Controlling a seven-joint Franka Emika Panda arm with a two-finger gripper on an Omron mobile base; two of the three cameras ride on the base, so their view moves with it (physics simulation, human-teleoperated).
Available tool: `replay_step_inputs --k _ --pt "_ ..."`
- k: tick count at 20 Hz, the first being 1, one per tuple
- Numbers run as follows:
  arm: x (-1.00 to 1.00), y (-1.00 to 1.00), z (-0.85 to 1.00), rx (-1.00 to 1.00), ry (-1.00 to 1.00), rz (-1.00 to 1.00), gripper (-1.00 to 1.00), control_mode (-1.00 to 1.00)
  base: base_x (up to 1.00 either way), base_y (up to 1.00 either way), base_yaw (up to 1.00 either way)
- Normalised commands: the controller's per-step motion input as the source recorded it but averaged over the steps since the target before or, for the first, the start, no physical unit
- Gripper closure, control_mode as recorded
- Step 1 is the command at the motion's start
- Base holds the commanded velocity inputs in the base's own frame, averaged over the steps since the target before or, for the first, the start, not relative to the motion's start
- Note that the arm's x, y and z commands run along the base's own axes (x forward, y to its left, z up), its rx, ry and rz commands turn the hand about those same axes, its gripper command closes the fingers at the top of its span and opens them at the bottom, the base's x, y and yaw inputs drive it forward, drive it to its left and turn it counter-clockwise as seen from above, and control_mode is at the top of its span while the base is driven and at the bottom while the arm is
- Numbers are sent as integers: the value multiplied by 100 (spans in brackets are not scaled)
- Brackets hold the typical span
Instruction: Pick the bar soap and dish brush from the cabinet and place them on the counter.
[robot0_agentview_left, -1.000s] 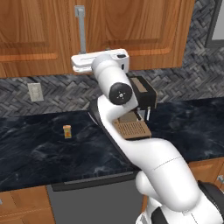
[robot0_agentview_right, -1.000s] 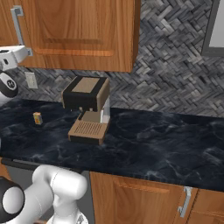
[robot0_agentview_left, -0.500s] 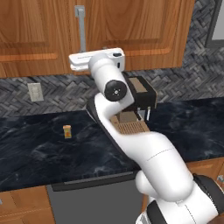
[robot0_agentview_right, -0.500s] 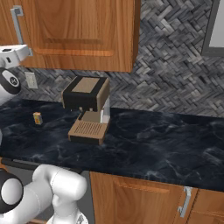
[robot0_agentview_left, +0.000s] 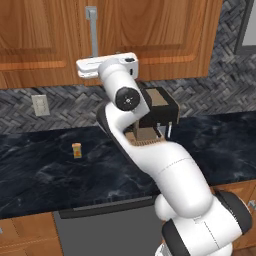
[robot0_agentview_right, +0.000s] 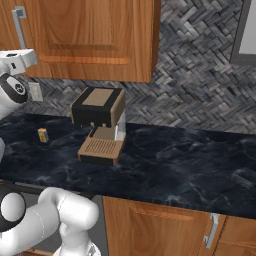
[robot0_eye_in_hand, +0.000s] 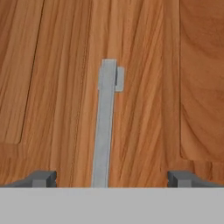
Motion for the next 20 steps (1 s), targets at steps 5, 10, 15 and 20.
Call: replay_step_inputs --k 5,10,15,20 --pt "23 10 0 0 0 0 -100 -100 0 0 0" --pt "21 13 0 0 0 0 -100 -100 0 0 0" --pt "18 11 0 0 0 0 -100 -100 0 0 0" --pt "15 2 0 0 0 0 -100 -100 0 0 0"
